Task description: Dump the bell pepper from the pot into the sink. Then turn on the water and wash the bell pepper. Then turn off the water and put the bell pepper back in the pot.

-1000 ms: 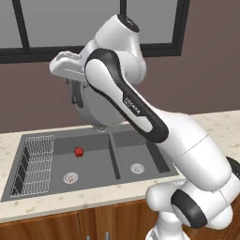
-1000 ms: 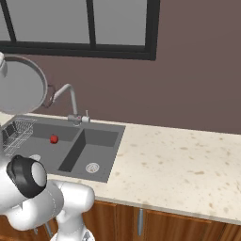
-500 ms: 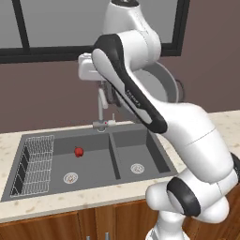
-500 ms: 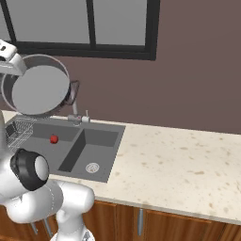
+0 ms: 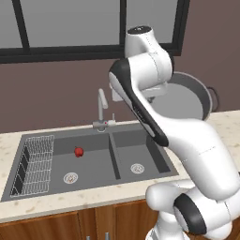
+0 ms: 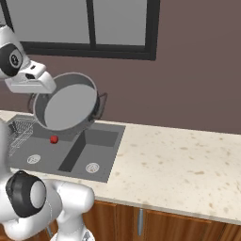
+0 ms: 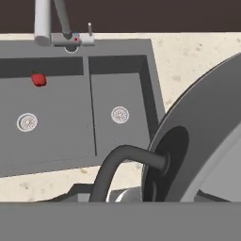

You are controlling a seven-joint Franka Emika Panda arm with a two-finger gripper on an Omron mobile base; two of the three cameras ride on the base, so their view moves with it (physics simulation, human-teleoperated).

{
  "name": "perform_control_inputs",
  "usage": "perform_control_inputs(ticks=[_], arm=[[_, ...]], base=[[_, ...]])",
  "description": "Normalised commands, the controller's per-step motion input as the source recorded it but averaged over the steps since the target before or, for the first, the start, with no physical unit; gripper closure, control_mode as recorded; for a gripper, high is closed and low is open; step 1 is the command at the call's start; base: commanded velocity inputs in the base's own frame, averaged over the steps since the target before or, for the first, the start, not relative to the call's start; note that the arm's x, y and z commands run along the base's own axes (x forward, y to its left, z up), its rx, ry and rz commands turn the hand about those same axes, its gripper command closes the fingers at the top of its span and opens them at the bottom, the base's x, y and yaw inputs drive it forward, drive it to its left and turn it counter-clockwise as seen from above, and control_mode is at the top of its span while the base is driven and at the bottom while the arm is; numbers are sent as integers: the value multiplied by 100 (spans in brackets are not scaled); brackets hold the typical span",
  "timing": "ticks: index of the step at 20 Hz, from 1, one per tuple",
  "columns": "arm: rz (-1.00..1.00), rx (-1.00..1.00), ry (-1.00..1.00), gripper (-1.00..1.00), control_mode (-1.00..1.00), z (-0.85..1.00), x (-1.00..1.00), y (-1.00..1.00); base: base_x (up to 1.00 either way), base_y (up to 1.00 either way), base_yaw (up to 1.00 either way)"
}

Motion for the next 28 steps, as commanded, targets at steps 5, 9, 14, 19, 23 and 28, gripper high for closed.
perform_control_inputs(ticks=[5,9,14,19,23,28], arm=[[-7,-2,6,100,-100,-70,3,-98],[-10,0,12,100,-100,-40,16,-92],[-6,0,27,100,-100,-23,51,-79],[0,0,37,100,-100,-39,64,-58],[0,0,25,100,-100,-56,53,-49],[0,0,11,100,-100,-68,24,-60]], base=[[0,0,0],[0,0,0],[0,0,0],[0,0,0],[0,0,0],[0,0,0]])
